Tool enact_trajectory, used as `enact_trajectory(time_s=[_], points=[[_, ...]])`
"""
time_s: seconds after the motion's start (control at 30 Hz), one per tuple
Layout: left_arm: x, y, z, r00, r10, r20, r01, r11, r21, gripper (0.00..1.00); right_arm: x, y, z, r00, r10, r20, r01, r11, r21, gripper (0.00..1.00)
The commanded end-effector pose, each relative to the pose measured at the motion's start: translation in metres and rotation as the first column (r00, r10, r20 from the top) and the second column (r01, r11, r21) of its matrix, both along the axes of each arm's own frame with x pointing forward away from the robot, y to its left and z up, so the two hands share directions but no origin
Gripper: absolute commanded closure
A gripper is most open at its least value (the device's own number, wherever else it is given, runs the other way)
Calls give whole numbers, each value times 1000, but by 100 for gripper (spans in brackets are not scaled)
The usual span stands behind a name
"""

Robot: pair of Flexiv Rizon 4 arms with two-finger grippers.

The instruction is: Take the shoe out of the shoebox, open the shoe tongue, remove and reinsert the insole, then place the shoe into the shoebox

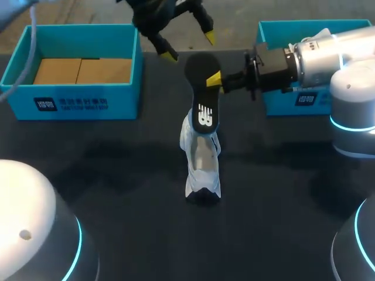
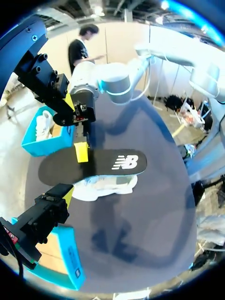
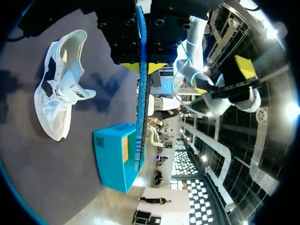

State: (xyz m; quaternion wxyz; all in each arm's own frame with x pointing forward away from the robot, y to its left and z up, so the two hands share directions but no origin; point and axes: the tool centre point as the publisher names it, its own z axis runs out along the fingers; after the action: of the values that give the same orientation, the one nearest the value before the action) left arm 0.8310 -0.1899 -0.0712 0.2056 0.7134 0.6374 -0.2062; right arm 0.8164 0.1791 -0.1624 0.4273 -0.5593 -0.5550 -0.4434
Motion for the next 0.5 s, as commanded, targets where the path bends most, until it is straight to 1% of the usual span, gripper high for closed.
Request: enact_trajectory(time_s=[0.03, 0.13, 0.23, 0.3, 0.43, 0.5], points=[[-9, 15, -14, 998, 37, 47, -18, 937, -350, 0, -6, -5, 5, 1000, -11, 2, 11, 1000, -6, 100], [-11, 18, -17, 996, 46, 76, -9, 906, -424, 0, -7, -7, 6, 1000, -17, 5, 17, 1000, 2, 100], [-11, 20, -19, 993, 69, 91, -17, 873, -487, 0, -8, -8, 8, 1000, -21, 17, 20, 999, 36, 100], [-12, 21, -21, 992, 86, 88, -27, 853, -522, 0, -9, -8, 9, 1000, -22, 20, 22, 999, 43, 100], [-13, 23, -23, 990, 116, 82, -42, 792, -609, 0, -11, -8, 10, 999, -31, 30, 29, 997, 70, 100], [-13, 24, -24, 989, 126, 81, -46, 772, -634, 0, -12, -7, 12, 999, -32, 35, 29, 996, 80, 100]])
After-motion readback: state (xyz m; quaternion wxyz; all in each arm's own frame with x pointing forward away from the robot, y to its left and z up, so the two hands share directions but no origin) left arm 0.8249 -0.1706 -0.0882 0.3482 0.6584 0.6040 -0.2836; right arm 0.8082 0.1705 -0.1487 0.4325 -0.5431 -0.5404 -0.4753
